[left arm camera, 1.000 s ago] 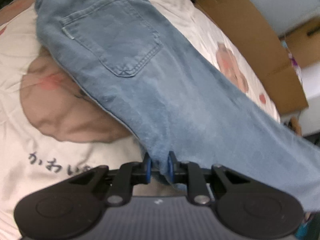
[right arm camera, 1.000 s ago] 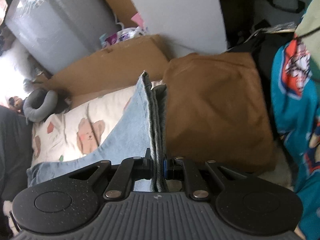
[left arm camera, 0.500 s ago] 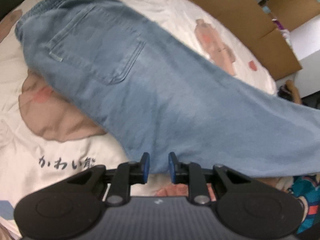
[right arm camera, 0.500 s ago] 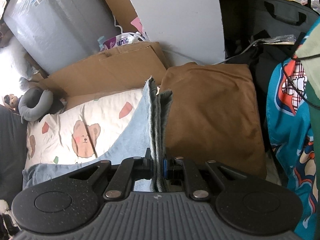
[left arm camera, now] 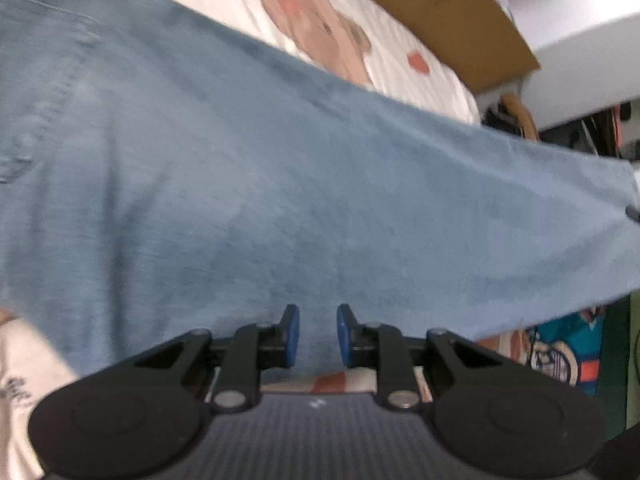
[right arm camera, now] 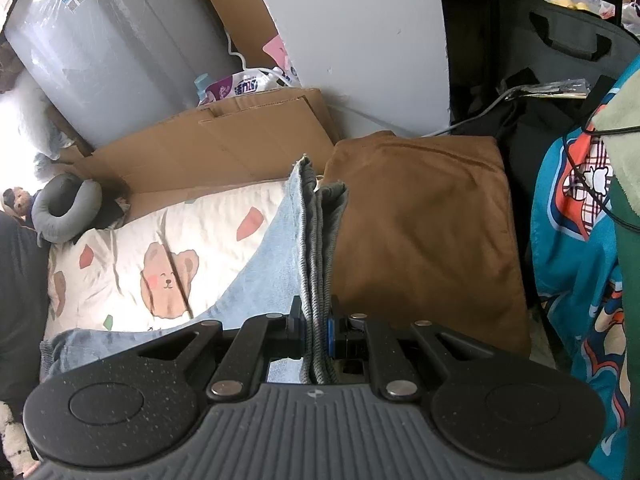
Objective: Fold clothes
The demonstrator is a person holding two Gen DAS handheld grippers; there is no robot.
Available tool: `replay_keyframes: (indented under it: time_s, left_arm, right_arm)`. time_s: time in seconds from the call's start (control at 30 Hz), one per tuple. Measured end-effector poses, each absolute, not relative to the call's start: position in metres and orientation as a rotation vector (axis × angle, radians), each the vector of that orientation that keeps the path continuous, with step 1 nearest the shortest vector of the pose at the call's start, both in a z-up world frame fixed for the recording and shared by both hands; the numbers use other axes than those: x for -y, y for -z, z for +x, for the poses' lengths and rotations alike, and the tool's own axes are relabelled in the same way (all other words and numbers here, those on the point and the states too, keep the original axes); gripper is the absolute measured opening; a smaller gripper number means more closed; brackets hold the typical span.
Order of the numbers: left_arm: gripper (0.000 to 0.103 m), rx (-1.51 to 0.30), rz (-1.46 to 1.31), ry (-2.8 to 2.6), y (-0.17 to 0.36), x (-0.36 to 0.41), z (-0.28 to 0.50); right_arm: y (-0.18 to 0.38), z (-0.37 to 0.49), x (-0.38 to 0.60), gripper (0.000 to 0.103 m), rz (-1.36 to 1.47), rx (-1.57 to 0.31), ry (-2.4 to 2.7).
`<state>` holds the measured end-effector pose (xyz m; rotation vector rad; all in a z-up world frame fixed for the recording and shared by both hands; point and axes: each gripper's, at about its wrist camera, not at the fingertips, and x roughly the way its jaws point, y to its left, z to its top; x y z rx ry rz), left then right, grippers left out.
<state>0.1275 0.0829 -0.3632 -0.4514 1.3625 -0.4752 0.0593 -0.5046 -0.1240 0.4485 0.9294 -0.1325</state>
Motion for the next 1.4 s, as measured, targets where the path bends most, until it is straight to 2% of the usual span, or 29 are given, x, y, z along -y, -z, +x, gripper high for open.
replay_keyframes:
  time_s: [0.43,0.6,1.27,1.4]
  left_arm:
    - [0.02,-1.454,-0.436,0.58,0.405,-0.032,0.145]
    - [0.016,-1.439,-0.438,0.57,0.409,-0.018,0.162]
    - [0.015,-1.321,-0.475,0.484,0.398,0.004,0.249]
    - [0.011,-1.303,-0.451,0.461,0.398,0.008,0.268]
  right_arm:
    - [0.124,0.068,0.496,0.009,0.416,-0.929,0.157]
    - [0.126,0.073,0.491,0.009,0.402,-0.94,0.156]
    - [0.11,0.073,0.485,0.009,0.382,-0.901,0.178]
    - [0.105,0.078,0.48,0.009,0.374,-0.903,0.159]
